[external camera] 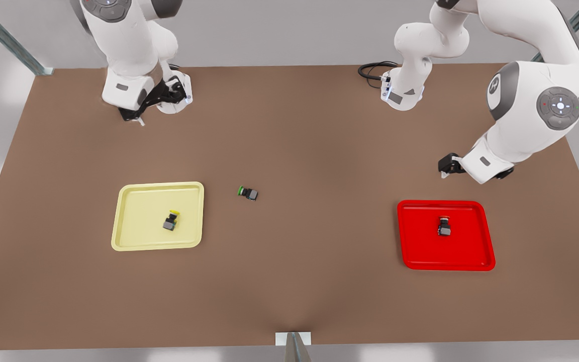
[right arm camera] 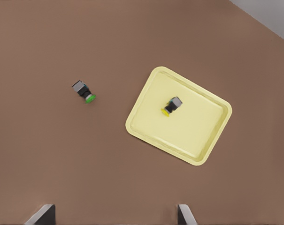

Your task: Place the switches on the corresponding trays according to their colors

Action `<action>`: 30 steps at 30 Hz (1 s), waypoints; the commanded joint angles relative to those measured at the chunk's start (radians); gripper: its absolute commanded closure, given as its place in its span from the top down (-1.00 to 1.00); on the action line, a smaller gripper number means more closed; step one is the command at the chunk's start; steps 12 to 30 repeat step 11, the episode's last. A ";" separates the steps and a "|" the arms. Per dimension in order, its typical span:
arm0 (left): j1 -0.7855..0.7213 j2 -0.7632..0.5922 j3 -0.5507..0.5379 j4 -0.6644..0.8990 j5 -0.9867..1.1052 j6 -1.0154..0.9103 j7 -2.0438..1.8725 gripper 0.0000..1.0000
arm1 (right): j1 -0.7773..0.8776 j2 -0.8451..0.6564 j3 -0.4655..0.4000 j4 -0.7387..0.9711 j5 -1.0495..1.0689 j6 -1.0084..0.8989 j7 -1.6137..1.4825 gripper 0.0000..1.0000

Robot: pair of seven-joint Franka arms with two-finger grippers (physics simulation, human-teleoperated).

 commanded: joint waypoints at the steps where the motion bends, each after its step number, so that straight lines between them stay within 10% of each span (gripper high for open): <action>1: 0.001 0.000 -0.003 0.000 -0.001 0.000 0.000 1.00 | -0.408 -0.090 -0.032 -0.133 0.021 0.107 0.000 1.00; 30: 0.001 0.000 0.000 0.000 -0.001 -0.002 0.000 1.00 | -0.412 -0.122 -0.046 -0.208 0.023 0.129 0.000 1.00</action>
